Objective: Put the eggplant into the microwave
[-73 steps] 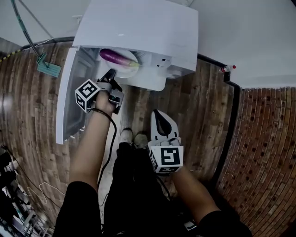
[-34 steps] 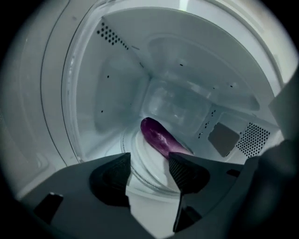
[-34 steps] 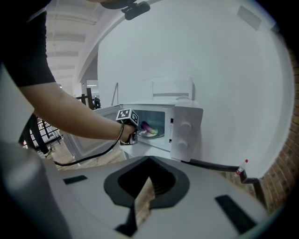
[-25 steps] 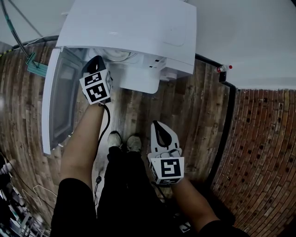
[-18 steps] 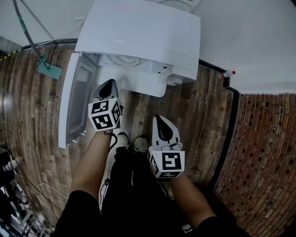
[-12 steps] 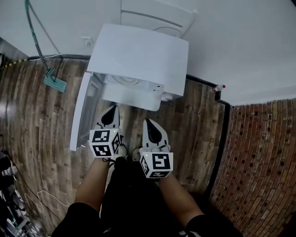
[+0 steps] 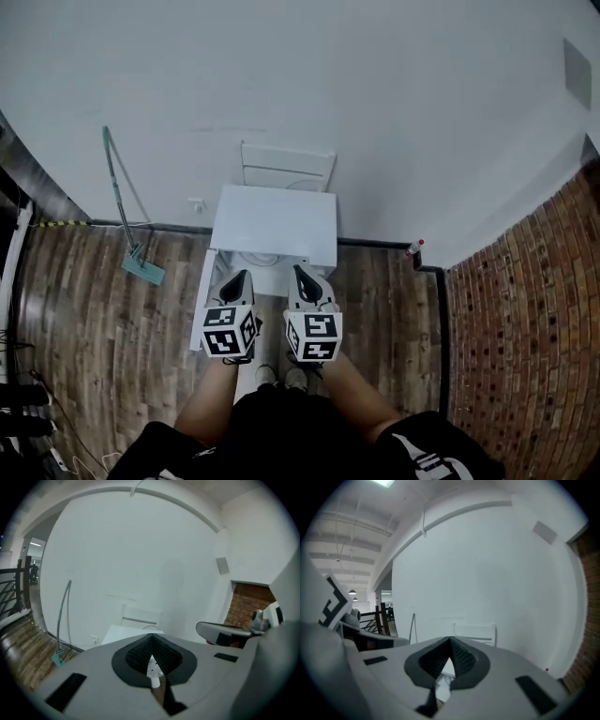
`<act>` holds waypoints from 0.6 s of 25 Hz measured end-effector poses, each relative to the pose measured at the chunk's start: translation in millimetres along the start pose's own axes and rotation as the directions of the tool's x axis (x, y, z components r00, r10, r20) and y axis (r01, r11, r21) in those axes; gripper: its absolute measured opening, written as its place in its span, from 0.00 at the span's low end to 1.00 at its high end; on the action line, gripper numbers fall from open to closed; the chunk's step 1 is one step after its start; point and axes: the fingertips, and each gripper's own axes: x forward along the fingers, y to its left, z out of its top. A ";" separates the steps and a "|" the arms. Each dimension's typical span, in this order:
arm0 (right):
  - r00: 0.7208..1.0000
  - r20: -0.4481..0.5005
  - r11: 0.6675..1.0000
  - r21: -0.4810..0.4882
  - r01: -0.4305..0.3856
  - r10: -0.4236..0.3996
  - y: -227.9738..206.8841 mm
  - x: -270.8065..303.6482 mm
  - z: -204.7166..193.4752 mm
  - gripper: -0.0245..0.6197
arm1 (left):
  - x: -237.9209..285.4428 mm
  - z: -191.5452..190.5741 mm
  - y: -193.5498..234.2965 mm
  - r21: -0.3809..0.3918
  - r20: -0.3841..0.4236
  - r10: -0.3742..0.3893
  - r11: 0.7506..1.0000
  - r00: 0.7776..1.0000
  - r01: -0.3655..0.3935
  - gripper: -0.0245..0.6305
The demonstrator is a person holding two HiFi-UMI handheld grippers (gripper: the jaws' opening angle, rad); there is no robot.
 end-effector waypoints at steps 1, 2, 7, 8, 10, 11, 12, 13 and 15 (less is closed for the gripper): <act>1.000 0.013 1.000 -0.002 0.012 -0.012 -3.6 -5.3 12.4 0.06 | -4.8 14.3 -11.1 0.008 0.015 -0.026 1.000 1.000 0.025 0.04; 0.999 0.026 1.000 -0.001 0.021 -0.021 -6.6 -9.0 23.8 0.06 | -7.8 27.3 -21.0 0.019 0.030 -0.054 0.998 0.998 0.053 0.04; 0.995 0.092 0.999 -0.021 0.041 -0.039 -8.7 -12.2 62.0 0.06 | -12.4 64.3 -43.9 0.060 0.082 -0.139 0.989 0.987 0.134 0.04; 0.994 0.106 0.999 -0.022 0.043 -0.040 -9.5 -11.7 68.0 0.06 | -10.8 67.8 -45.4 0.059 0.086 -0.150 0.988 0.985 0.145 0.04; 0.991 0.128 0.999 -0.027 0.047 -0.044 -11.5 -9.3 78.3 0.06 | -6.1 75.2 -47.1 0.073 0.096 -0.166 0.985 0.982 0.159 0.04; 0.991 0.129 0.998 -0.029 0.050 -0.045 -12.1 -8.4 80.1 0.06 | -4.3 77.7 -48.4 0.097 0.102 -0.169 0.982 0.980 0.160 0.04; 0.991 0.124 0.998 -0.027 0.051 -0.047 -12.6 -7.4 79.5 0.06 | -2.7 79.3 -50.5 0.129 0.108 -0.174 0.979 0.979 0.159 0.04; 0.992 0.114 0.998 -0.024 0.050 -0.047 -12.9 -5.8 77.8 0.06 | -0.7 80.8 -53.0 0.160 0.113 -0.179 0.974 0.977 0.160 0.04; 0.994 0.098 0.999 -0.024 0.046 -0.043 -12.3 -1.6 74.0 0.06 | 3.6 83.3 -57.1 0.183 0.117 -0.193 0.968 0.974 0.170 0.04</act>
